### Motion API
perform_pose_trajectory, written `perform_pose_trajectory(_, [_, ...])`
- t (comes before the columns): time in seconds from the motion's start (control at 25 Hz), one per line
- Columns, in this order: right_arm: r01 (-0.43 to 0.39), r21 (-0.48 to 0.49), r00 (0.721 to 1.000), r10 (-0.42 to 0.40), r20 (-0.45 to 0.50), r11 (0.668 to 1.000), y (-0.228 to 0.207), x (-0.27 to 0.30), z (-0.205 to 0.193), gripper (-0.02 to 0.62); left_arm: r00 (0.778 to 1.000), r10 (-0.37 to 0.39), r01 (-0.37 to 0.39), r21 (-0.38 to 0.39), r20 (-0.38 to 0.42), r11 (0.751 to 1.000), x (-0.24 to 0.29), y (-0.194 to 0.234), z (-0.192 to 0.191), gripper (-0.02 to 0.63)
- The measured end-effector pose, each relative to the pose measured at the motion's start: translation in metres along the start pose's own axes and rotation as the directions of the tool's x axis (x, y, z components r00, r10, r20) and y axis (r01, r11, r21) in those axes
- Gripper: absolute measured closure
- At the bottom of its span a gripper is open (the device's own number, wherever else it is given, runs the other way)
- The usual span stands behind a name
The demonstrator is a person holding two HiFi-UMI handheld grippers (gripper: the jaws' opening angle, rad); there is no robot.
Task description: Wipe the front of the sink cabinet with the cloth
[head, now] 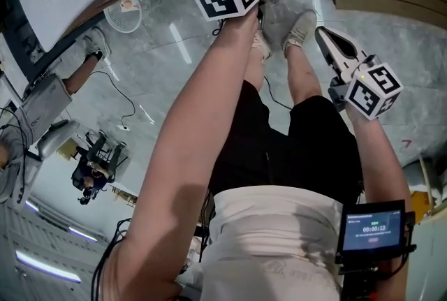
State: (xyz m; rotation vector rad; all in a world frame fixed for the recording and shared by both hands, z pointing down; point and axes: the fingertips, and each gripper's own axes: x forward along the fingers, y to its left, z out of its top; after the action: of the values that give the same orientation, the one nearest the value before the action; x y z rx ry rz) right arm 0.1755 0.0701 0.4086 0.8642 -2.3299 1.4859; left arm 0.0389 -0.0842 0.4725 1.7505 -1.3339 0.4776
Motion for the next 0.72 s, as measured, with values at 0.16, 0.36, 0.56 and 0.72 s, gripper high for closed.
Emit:
perform_pose_trajectory(0.16, [-0.009,-0.025,1.000,0.008,-0.030,1.000,0.002,0.004,-0.001,0.583,1.000,0.030,-0.029,-0.029,0.011,0.999,-0.009,0.026,0.002,0.439])
perform_pose_trajectory(0.36, [-0.017,-0.043,0.998,0.015,-0.054,0.999,0.007,0.010,0.002,0.583,0.997,0.076,-0.076,-0.035,0.017,0.997,-0.026,0.055,0.003,0.439])
perform_pose_trajectory(0.56, [-0.040,-0.062,0.996,0.035,-0.086,0.997,0.013,0.020,-0.001,0.583,0.989,0.142,-0.135,-0.138,0.040,0.981,-0.044,0.098,-0.005,0.439])
perform_pose_trajectory(0.72, [-0.048,-0.071,0.993,0.040,-0.113,0.996,0.023,0.038,-0.018,0.583,0.978,0.198,-0.183,-0.196,0.063,0.964,-0.065,0.143,-0.012,0.439])
